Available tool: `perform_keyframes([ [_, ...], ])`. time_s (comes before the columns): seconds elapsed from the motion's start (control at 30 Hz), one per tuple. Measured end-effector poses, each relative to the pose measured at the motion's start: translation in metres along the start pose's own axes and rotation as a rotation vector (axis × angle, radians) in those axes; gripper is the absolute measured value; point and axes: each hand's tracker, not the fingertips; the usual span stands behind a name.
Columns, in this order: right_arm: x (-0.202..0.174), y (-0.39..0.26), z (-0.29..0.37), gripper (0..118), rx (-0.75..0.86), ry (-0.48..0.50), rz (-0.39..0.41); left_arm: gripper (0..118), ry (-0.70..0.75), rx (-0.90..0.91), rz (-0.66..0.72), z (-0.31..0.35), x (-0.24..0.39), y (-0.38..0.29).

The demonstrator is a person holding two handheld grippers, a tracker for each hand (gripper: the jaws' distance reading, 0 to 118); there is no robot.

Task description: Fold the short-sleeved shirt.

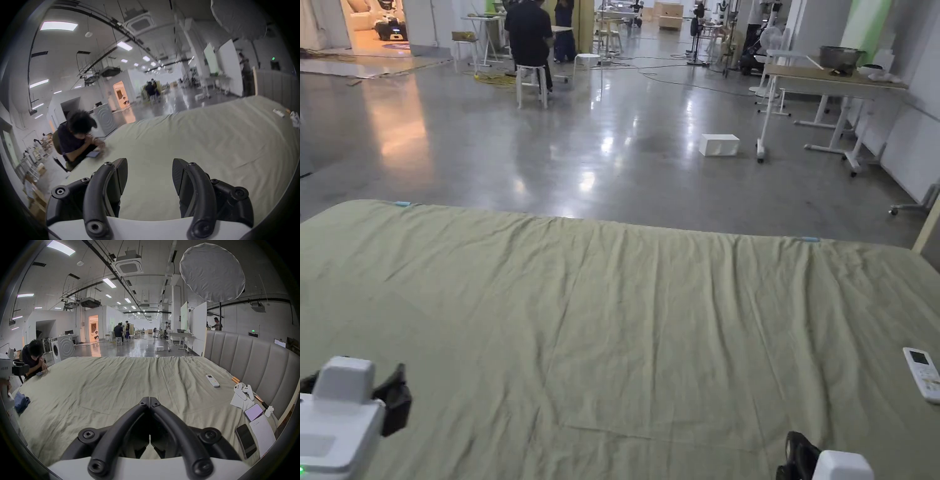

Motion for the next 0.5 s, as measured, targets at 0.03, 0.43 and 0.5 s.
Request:
perform_keyframes([
  [0.03,0.001,0.002,-0.001,0,0.005,-0.006,-0.001,58,-0.006,0.023,0.030,0.001,0.014,0.000],
  [0.43,0.016,0.010,-0.005,0,0.060,-0.043,-0.005,27,-0.115,0.051,0.138,0.054,0.131,0.010],
  [0.5,0.020,0.011,-0.008,0,0.066,-0.041,-0.009,20,-0.123,0.058,0.169,0.053,0.135,0.010],
])
